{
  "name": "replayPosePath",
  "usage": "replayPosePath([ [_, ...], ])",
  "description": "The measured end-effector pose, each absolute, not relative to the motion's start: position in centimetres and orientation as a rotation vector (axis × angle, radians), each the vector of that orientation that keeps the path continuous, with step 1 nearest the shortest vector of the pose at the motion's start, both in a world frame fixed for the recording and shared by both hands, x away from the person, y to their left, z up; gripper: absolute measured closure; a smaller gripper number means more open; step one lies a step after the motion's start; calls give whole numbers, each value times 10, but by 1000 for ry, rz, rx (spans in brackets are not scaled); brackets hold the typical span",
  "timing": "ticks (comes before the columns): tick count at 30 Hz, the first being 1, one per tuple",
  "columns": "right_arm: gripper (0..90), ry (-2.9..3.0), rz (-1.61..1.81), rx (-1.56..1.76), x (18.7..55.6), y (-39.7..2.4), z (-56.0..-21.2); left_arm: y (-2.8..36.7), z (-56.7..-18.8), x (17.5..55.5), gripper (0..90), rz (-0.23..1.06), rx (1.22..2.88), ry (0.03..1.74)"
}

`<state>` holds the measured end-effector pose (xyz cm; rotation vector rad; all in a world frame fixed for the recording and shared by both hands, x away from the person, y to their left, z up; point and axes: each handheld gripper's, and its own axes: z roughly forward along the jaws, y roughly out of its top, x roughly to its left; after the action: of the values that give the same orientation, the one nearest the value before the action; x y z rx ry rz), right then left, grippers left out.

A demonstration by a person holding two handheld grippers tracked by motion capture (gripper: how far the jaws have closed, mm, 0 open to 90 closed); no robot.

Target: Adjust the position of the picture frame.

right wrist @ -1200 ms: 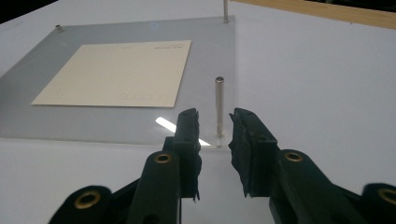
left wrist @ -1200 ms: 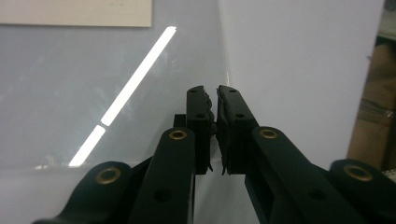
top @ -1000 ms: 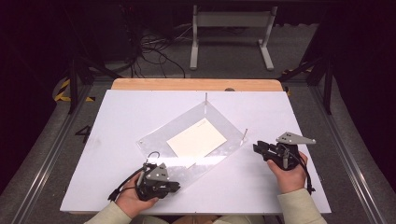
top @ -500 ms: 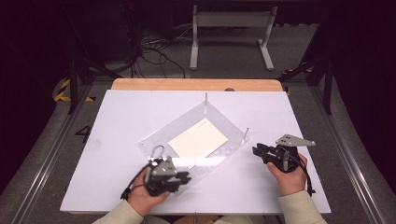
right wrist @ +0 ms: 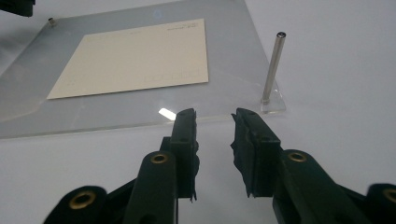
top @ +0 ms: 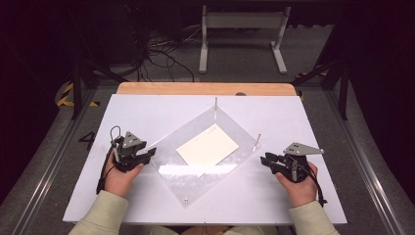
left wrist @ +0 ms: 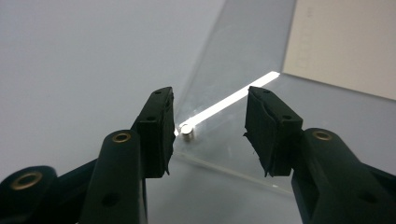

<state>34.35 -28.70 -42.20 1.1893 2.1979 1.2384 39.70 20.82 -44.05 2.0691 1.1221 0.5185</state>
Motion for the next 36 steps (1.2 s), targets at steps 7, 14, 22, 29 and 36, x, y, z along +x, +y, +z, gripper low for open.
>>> replayPosePath([
  [7, 686, 2205, 1236, 1190, 342, -288, -424, 215, -455, 413, 670, 414, 2103, 1171],
  [14, 683, 2209, 1236, 1185, 340, -287, -425, 212, -457, 413, 831, 468, 2131, 1114],
  [22, 683, 2202, 1243, 1185, 341, -290, -424, 203, -452, 401, 833, 392, 2207, 1041],
  [29, 681, 2180, 1252, 1201, 344, -294, -420, 175, -448, 371, 832, 220, 2299, 848],
  [36, 675, 2119, 1227, 1262, 356, -303, -412, 155, -446, 354, 832, 159, 2365, 719],
])
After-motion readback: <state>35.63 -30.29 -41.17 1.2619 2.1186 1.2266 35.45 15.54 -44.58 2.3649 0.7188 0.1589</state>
